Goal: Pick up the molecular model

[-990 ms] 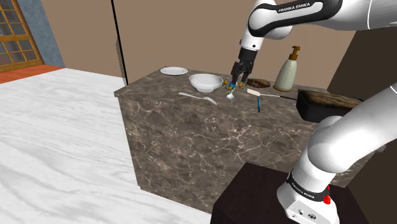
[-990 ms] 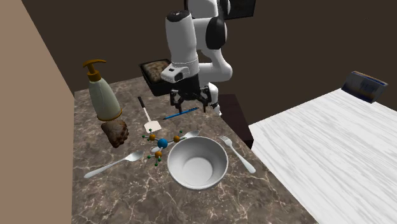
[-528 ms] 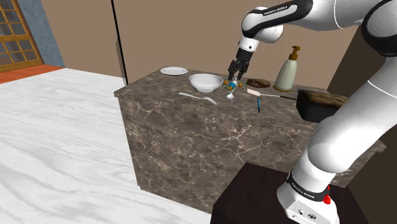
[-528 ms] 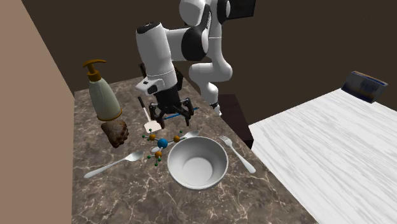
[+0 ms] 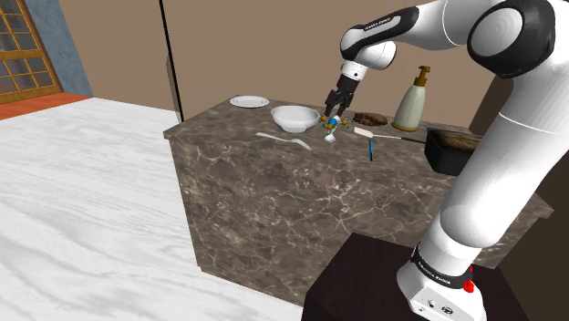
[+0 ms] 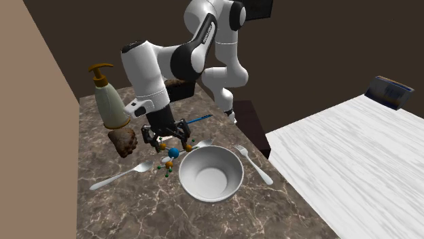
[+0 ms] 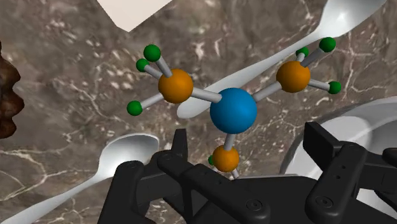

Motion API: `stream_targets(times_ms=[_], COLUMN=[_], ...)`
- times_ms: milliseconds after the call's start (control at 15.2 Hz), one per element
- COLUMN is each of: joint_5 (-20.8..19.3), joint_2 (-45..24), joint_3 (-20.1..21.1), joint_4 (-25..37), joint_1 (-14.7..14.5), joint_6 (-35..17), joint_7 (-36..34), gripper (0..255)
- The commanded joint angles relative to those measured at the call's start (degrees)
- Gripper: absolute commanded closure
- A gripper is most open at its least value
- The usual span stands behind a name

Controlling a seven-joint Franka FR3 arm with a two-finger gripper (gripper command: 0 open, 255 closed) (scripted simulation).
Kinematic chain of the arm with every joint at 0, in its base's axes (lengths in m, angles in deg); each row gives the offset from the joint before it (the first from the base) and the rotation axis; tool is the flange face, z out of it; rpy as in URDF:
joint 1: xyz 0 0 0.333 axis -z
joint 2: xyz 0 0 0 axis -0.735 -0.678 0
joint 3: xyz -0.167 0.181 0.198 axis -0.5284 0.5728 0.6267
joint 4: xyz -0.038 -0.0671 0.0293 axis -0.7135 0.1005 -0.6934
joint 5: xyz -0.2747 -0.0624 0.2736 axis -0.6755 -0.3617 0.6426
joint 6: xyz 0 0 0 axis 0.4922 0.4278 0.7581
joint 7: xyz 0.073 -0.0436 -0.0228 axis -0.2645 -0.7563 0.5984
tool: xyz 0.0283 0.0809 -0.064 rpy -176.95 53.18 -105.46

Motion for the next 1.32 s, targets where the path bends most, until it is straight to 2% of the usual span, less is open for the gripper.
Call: stream_targets(times_ms=[0, 330, 396, 990, 1254], joint_5=[0.57, 1.15, 1.13, 1.15, 0.28], joint_2=[-0.57, -1.13, -1.12, -1.13, -0.29], joint_3=[-0.07, -0.1, -0.11, -0.1, -0.05], joint_4=[-1.17, -2.55, -2.49, -2.55, -0.36], joint_1=[0.0, -0.01, 0.0, -0.01, 0.01], joint_6=[-1.62, -3.4, -3.32, -3.4, -0.62], joint_7=[0.72, 1.47, 1.46, 1.47, 0.33], gripper=[0, 0, 255, 255, 255])
